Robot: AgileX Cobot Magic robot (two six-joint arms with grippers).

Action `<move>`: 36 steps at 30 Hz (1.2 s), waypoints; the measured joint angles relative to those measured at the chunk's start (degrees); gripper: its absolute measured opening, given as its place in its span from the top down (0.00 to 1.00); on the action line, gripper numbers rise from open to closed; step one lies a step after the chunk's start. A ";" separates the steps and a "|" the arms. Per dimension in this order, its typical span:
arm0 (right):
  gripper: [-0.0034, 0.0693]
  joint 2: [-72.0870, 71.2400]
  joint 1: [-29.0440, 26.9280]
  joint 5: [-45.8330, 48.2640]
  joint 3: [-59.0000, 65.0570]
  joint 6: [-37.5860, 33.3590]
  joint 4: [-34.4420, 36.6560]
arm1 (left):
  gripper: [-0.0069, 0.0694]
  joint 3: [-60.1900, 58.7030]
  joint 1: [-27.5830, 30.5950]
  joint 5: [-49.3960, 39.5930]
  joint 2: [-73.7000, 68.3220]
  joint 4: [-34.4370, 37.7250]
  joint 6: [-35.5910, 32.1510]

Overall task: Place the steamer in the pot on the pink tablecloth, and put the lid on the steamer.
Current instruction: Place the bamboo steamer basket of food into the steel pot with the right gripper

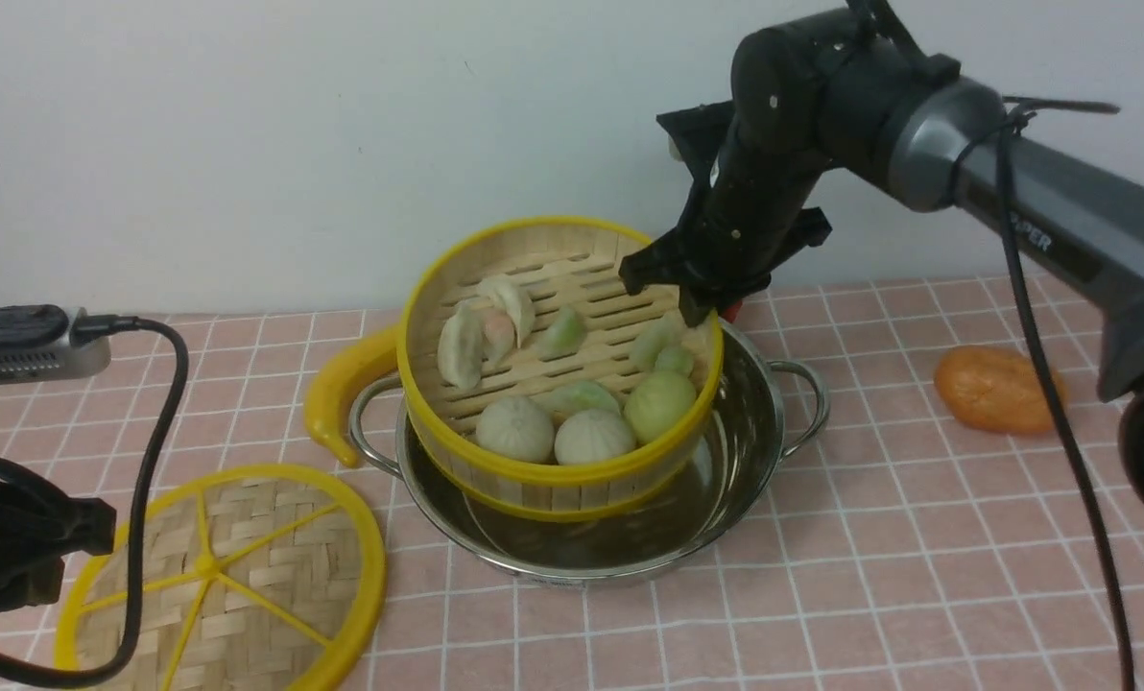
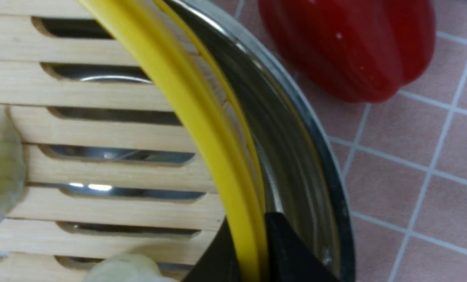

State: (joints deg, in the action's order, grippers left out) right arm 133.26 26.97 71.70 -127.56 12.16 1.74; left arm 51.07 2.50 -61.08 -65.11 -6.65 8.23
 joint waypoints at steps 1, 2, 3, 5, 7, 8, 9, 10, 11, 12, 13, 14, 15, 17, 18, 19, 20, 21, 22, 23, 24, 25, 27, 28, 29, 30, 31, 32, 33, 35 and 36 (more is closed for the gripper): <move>0.87 0.00 0.00 0.00 0.00 0.00 -0.14 | 0.59 0.00 0.00 0.00 0.00 0.00 0.00; 0.87 0.00 0.00 0.00 0.09 0.00 -1.11 | 0.59 0.00 0.00 0.00 0.00 0.00 0.00; 0.87 0.00 0.00 0.00 0.26 0.00 -1.74 | 0.59 0.00 0.00 0.00 0.00 0.00 0.00; 0.87 -0.19 0.00 -0.16 1.31 0.00 -1.74 | 0.59 0.00 0.00 0.00 0.00 0.00 0.00; 0.87 -0.57 0.00 -0.29 3.25 0.00 -1.37 | 0.59 0.00 0.00 0.00 0.00 0.00 -0.12; 0.87 -0.77 0.00 -0.29 4.06 0.00 -1.24 | 0.59 0.00 0.00 0.00 0.00 0.00 -0.28; 0.87 -0.84 0.00 -0.15 4.86 0.00 -1.19 | 0.59 0.00 0.00 0.00 0.00 0.00 -0.34; 0.87 -0.84 0.00 -0.15 4.98 0.00 -1.24 | 0.59 0.00 0.00 0.00 0.00 0.00 -0.39; 0.87 -0.90 0.00 0.10 5.54 0.00 -1.74 | 0.59 0.00 0.00 0.00 0.00 0.00 -0.45; 0.87 -0.90 0.00 0.10 5.73 0.00 -1.74 | 0.59 0.00 0.00 0.05 0.00 0.00 -0.45; 0.87 -0.90 0.00 0.10 5.85 0.00 -2.45 | 0.59 0.00 0.00 0.35 0.00 0.00 -0.46; 0.87 -0.90 0.00 0.10 5.85 0.00 -2.57 | 0.59 0.00 0.00 0.65 0.00 0.00 -0.51; 0.87 -0.90 0.00 0.10 5.85 0.00 -2.64 | 0.59 0.00 0.00 1.05 0.00 0.00 -0.66; 0.87 -1.11 0.00 -0.13 5.85 0.00 -2.30 | 0.59 0.00 0.00 1.38 0.00 0.00 -0.72; 0.87 -1.17 0.00 -0.13 5.85 0.00 -2.31 | 0.59 0.00 0.00 1.38 0.00 0.00 -0.71; 0.87 -1.21 0.00 -0.13 5.85 0.00 -2.31 | 0.59 0.00 0.00 1.38 0.00 0.00 -0.71; 0.87 -1.28 0.00 -0.13 5.85 0.00 -2.31 | 0.59 0.00 0.00 1.38 0.00 0.00 -0.78; 0.87 -1.33 0.00 -0.13 5.85 0.00 -2.31 | 0.59 0.00 0.00 1.38 0.00 0.00 -0.78; 0.87 -1.33 0.00 -0.13 5.85 0.00 -2.12 | 0.59 0.00 0.00 1.38 0.00 0.00 -0.84; 0.87 -1.33 0.00 -0.13 5.85 0.00 -1.74 | 0.59 0.00 0.00 1.38 0.00 0.00 -0.84; 0.87 -1.33 0.00 -0.13 5.85 0.00 -1.74 | 0.59 0.00 0.00 1.38 0.00 0.00 -0.84; 0.87 -1.33 0.00 -0.13 5.85 -0.28 -1.74 | 0.59 0.00 0.00 1.38 0.00 0.00 -0.84; 0.87 -1.21 0.00 -0.13 5.85 -0.80 -0.82 | 0.59 0.00 0.00 1.38 0.00 0.00 -0.84; 0.87 -1.10 0.00 -0.13 5.85 -0.86 -0.68 | 0.59 0.00 0.00 1.38 0.00 0.00 -0.84; 0.87 -0.97 0.00 -0.13 5.85 -0.91 -0.51 | 0.59 0.00 0.00 1.38 0.00 0.00 -0.84; 0.87 -0.83 0.00 -0.13 5.85 -0.91 -0.36 | 0.59 0.00 0.00 1.38 0.00 0.00 -0.84; 0.87 -0.53 0.00 -0.13 5.85 -0.91 -0.36 | 0.59 0.00 0.00 1.38 0.00 0.01 -0.84; 0.87 -0.53 0.00 -0.13 5.85 -0.91 -0.36 | 0.59 0.00 0.00 1.38 0.00 0.01 -0.84; 0.87 -0.18 0.00 -0.13 5.85 -1.04 -0.36 | 0.59 0.00 0.00 1.40 0.00 0.01 -0.84; 0.87 0.15 0.00 -0.13 5.85 -1.04 -0.54 | 0.59 0.00 0.00 1.40 0.00 0.01 -0.84; 0.87 0.14 0.00 -0.13 5.85 -1.09 -0.59 | 0.59 0.00 0.00 1.40 0.00 0.01 -0.84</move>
State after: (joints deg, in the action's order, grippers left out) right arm 133.40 26.97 71.58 -121.71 11.07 1.15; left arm 51.07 2.50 -59.68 -65.11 -6.63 7.39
